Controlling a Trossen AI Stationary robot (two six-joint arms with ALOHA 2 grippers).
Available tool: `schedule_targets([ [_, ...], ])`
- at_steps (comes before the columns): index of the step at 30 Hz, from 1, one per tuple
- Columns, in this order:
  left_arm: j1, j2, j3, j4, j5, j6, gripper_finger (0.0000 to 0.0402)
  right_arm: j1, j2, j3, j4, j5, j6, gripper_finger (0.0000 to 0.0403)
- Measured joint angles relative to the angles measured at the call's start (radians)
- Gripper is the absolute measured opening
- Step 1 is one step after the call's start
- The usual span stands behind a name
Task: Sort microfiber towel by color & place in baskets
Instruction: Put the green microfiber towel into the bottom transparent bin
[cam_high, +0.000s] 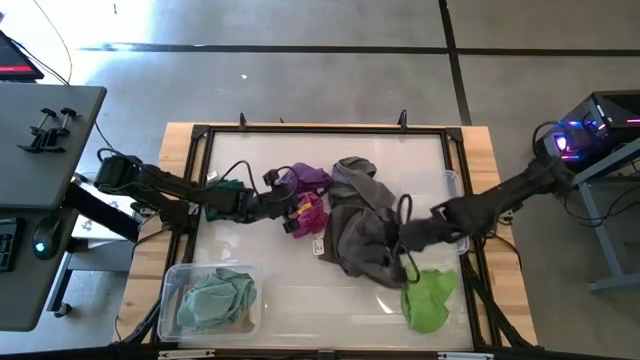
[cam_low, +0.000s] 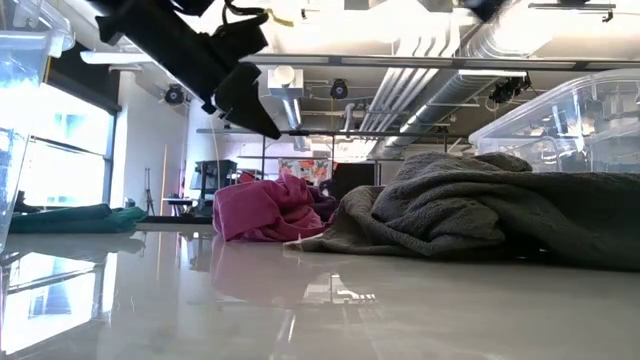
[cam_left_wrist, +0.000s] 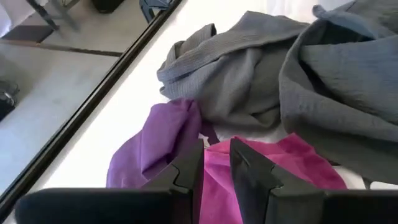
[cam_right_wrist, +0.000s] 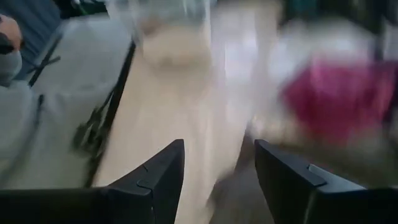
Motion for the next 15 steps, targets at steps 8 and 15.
schedule_targets([
  [8, -0.025, 0.0, 0.0, 0.0, -0.008, 0.0, 0.0066, 0.227, 0.072, 0.096, -0.288, -0.075, 0.679, 0.0178],
  [15, -0.044, 0.0, 0.0, 0.0, -0.008, 0.026, 0.0066, 0.343, 0.234, 0.095, -0.396, -0.077, 1.073, 0.0143],
])
